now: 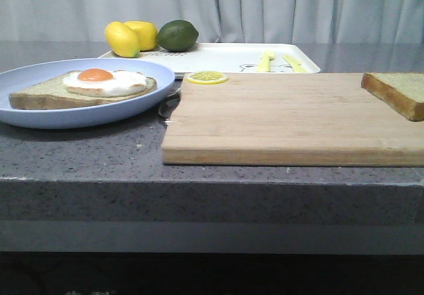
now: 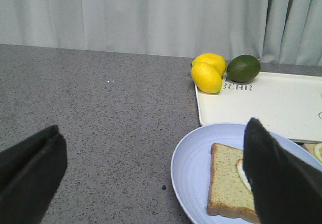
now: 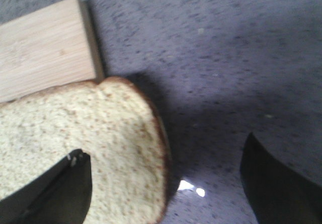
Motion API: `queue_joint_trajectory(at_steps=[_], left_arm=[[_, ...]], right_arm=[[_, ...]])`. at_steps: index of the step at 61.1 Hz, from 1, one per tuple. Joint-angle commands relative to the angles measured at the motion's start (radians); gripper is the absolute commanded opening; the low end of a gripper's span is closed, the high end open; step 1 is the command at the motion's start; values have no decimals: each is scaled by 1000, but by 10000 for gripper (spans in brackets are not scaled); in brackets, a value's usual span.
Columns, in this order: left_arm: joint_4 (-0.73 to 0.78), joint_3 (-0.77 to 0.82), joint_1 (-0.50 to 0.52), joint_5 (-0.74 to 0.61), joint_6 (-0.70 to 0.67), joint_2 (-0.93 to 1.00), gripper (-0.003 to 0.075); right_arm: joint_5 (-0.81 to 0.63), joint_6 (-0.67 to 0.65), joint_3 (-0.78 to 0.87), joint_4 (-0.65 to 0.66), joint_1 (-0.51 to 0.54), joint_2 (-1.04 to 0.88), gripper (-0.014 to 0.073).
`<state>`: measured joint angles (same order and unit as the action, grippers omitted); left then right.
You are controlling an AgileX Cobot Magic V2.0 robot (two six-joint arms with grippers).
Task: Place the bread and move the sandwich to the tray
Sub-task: 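Grasp the bread slice edge with the right gripper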
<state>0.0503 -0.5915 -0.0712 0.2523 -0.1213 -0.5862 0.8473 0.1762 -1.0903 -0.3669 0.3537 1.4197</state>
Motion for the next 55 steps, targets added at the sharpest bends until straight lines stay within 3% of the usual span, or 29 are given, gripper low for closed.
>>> queue_joint_trajectory(at_steps=[1, 21, 24, 35, 39, 55], left_arm=[[1, -39, 0, -78, -3, -7, 691], [1, -39, 0, -78, -3, -7, 691], [1, -39, 0, -78, -3, -7, 691], [1, -39, 0, -78, -3, -7, 691], [1, -39, 0, -78, -3, -7, 691], [1, -39, 0, -78, -3, -7, 691]], right_arm=[[2, 81, -45, -79, 5, 16, 611], [67, 166, -59, -208, 5, 118, 587], [68, 166, -59, -209, 5, 118, 522], [82, 165, -63, -220, 5, 105, 41], [82, 165, -63, -226, 5, 91, -76], [86, 165, -63, -283, 7, -22, -59]])
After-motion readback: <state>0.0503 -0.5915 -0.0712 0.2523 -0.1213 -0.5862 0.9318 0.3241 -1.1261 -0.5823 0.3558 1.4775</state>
